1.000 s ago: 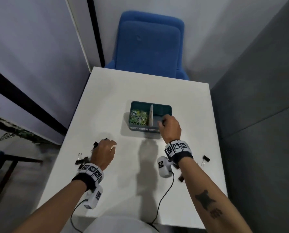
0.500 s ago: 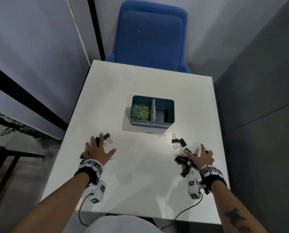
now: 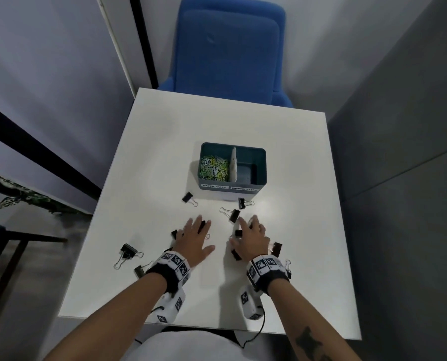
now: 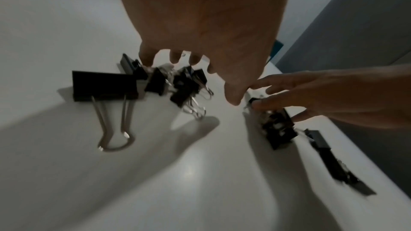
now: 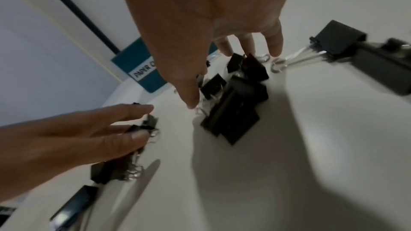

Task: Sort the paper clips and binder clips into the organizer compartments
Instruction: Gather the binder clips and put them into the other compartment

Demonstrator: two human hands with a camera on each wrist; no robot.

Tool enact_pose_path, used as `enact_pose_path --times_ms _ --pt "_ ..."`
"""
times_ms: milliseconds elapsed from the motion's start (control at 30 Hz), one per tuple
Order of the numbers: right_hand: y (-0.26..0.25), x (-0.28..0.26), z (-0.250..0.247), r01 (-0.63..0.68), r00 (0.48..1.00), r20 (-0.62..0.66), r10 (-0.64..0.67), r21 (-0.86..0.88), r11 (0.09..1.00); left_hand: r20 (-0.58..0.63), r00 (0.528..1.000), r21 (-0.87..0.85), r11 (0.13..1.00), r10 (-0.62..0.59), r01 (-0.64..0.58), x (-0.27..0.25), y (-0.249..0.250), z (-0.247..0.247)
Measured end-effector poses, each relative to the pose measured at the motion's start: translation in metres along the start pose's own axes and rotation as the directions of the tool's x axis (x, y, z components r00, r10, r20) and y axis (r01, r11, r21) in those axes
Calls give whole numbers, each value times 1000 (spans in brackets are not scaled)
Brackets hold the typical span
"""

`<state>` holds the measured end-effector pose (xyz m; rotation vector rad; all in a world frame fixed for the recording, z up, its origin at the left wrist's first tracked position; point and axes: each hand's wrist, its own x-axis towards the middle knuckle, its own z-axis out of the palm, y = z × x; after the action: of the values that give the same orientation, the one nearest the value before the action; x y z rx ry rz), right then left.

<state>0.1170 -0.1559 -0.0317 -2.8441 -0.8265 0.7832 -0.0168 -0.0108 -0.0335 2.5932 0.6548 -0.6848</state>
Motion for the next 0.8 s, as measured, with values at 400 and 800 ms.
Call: enact_pose_path --times_ms 400,800 --pt "-8 43 -16 165 985 50 -165 8 986 118 868 -299 816 -482 494 -84 -113 13" --pt "-27 -1 13 352 936 -13 -352 -10 936 -127 988 -178 982 -90 67 -67 -33 25"
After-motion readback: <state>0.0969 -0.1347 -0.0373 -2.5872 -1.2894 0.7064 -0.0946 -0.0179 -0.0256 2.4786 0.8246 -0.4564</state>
